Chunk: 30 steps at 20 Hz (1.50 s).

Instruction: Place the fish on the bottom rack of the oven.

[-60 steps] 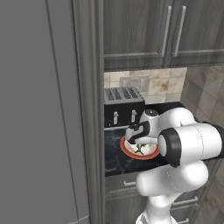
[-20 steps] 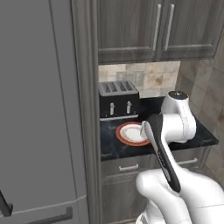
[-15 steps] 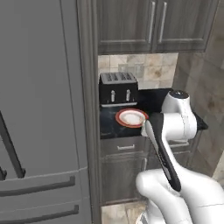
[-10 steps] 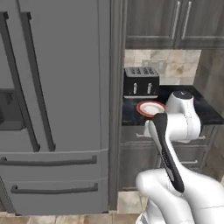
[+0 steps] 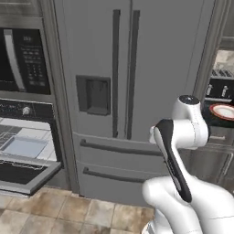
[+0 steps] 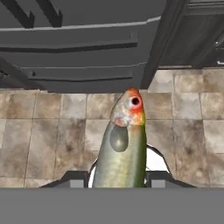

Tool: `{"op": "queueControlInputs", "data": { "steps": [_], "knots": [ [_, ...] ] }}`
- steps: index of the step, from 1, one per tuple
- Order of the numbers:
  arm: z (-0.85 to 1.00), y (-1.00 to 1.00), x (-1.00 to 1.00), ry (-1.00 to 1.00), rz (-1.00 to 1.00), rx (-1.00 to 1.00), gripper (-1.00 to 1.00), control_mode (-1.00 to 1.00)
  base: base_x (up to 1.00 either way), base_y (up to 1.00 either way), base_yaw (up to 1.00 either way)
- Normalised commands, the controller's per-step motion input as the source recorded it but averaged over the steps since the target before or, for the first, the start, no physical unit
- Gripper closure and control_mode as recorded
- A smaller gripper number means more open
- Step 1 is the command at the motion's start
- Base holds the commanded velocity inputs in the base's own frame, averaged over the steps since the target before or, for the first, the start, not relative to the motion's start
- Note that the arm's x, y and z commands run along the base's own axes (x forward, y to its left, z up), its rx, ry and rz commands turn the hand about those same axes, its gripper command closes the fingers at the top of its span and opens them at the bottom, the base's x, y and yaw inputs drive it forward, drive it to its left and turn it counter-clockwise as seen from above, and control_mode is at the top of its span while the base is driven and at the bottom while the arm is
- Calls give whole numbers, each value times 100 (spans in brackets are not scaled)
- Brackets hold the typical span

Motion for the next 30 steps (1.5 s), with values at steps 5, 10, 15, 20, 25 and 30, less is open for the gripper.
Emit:
{"op": "queueControlInputs", "data": {
  "steps": [5, 10, 15, 20, 25, 30],
  "knots": [
    [0, 0, 0, 0, 0, 0, 100, 100, 2, 100, 26],
    [0, 0, 0, 0, 0, 0, 100, 100, 14, 100, 17],
    [0, 0, 0, 0, 0, 0, 100, 100, 35, 100, 11],
    [0, 0, 0, 0, 0, 0, 100, 100, 30, 77, 1],
    [0, 0, 0, 0, 0, 0, 100, 100, 23, 40, 0],
    [0, 0, 0, 0, 0, 0, 100, 100, 28, 42, -3]
  ]
}}
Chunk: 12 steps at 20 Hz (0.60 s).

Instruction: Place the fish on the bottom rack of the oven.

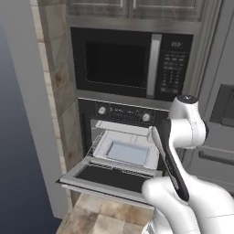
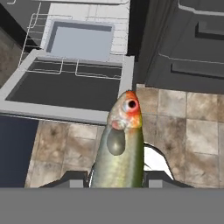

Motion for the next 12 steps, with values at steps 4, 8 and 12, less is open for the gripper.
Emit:
{"op": "queueControlInputs", "data": {
  "steps": [4, 8, 12],
  "knots": [
    [0, 0, 0, 0, 0, 0, 100, 100, 41, 50, -10],
    [0, 0, 0, 0, 0, 0, 100, 100, 38, 53, -13],
    [0, 0, 0, 0, 0, 0, 100, 100, 6, 68, -20]
  ]
}}
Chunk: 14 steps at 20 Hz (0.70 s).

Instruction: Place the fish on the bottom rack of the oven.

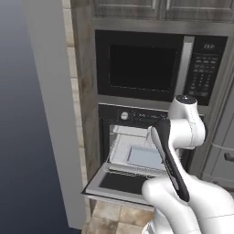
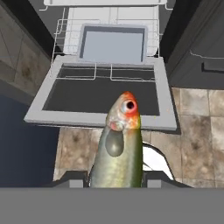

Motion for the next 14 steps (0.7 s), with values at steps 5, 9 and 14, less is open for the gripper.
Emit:
{"op": "queueControlInputs", "data": {
  "steps": [5, 9, 14],
  "knots": [
    [0, 0, 0, 0, 0, 0, 100, 100, 14, 41, -21],
    [0, 0, 0, 0, 0, 0, 100, 100, 16, 50, -21],
    [0, 0, 0, 0, 0, 0, 100, 100, 7, 40, -21]
  ]
}}
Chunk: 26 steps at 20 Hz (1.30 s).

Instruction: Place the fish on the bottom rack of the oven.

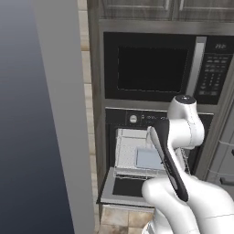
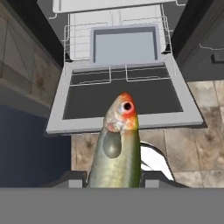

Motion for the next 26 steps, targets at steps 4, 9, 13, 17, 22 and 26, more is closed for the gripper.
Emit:
{"op": "queueControlInputs", "data": {
  "steps": [4, 9, 13, 17, 22, 26],
  "knots": [
    [0, 0, 0, 0, 0, 0, 100, -100, 0, 1, 0],
    [-50, -1, 6, -6, 0, 0, 100, -100, 0, 0, 0],
    [-98, 0, 15, -16, 0, -7, 100, -100, 0, 0, 0],
    [-33, -5, 85, -16, 0, -11, 100, -100, 0, 0, 0],
    [-57, -28, 73, -8, 0, -3, 100, -100, 0, 0, 0],
    [-64, -18, 50, 0, 0, 0, 100, -100, 0, 0, 0]
  ]
}}
